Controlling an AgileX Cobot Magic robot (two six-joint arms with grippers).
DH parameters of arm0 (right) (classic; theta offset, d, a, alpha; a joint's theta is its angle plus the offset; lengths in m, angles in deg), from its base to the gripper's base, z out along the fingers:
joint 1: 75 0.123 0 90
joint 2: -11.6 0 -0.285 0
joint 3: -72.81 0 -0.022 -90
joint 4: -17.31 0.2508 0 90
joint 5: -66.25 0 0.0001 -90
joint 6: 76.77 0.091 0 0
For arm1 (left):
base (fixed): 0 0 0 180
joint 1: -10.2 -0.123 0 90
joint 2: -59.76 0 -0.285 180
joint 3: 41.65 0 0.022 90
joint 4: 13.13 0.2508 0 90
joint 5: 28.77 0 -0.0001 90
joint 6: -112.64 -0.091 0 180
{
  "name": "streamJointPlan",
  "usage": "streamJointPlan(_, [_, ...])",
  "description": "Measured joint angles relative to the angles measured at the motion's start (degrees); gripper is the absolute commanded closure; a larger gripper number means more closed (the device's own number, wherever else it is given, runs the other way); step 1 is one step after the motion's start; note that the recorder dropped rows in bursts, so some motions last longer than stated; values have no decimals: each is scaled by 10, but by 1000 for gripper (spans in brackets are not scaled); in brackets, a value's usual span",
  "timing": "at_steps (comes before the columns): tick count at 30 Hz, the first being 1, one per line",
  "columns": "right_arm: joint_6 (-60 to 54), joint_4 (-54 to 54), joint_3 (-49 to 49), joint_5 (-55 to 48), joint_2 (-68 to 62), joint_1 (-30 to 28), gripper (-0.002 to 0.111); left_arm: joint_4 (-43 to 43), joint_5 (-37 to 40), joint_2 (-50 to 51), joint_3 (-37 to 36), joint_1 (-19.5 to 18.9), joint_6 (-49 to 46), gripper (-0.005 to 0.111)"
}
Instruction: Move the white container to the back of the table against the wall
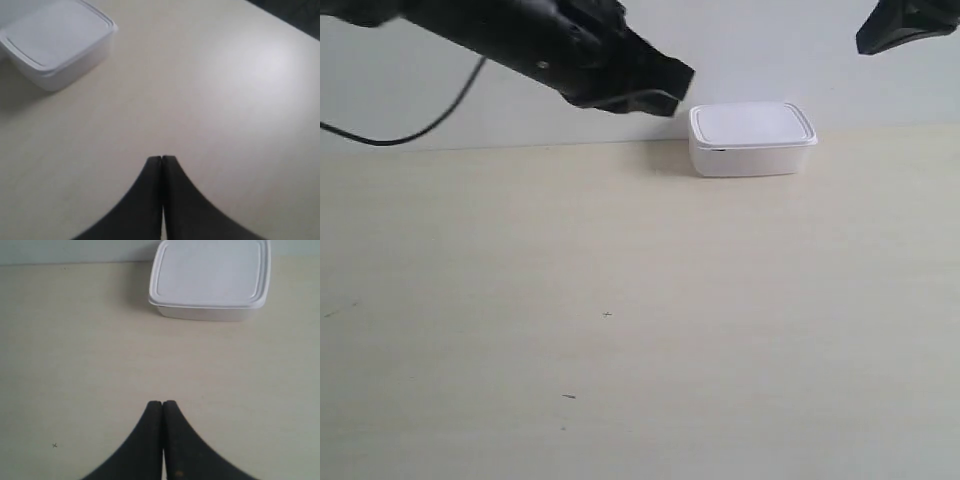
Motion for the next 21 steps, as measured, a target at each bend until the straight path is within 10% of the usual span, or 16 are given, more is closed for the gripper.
streamJointPlan(21, [-117, 148, -573, 113, 720, -2, 108, 9, -166, -814, -607, -59, -8, 107])
